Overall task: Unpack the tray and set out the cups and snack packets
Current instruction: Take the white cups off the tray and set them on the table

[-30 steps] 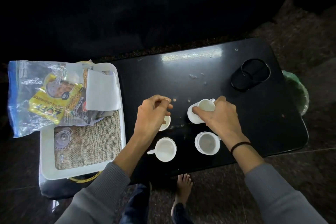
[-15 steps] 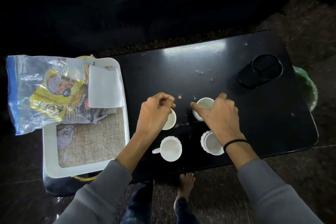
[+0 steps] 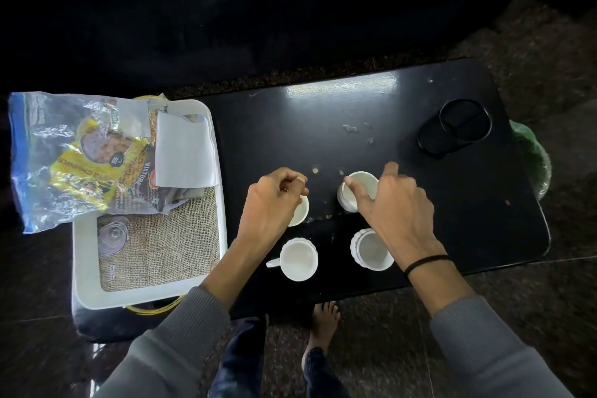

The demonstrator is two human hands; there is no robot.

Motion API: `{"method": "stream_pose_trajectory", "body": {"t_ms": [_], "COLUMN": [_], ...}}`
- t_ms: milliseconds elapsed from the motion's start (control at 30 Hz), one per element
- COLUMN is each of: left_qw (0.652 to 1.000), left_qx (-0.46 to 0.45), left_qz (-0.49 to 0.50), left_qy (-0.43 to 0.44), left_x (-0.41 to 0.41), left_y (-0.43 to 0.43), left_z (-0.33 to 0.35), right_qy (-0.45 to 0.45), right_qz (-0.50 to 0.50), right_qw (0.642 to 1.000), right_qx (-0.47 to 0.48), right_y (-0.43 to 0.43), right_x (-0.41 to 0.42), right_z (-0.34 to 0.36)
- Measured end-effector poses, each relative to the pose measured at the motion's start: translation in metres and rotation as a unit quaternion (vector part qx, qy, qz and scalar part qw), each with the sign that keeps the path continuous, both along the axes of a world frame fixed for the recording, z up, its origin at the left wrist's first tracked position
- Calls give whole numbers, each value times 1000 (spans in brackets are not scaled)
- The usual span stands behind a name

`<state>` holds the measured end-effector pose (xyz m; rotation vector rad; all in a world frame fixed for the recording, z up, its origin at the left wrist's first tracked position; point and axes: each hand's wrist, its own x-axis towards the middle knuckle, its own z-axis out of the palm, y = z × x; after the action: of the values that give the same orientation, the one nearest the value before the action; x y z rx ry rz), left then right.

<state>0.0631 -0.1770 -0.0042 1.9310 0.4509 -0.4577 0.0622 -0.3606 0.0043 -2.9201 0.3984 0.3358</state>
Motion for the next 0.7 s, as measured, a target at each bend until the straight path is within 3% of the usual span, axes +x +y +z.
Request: {"method": "stream_pose_trajectory", "body": {"t_ms": [367, 700], "left_qw": [999, 994], "left_qx": [-23, 31], "left_qz": [33, 99], "left_qy": [-5, -24], "left_x": [-6, -10], "left_y": [33, 133], "left_z": [38, 45], "right_qy": [-20, -33], "right_qz": [139, 265], "right_qw": [989, 956], "right_qx": [52, 117], "right_y": [54, 170], "right_x": [4, 27], "right_z": [49, 58]}}
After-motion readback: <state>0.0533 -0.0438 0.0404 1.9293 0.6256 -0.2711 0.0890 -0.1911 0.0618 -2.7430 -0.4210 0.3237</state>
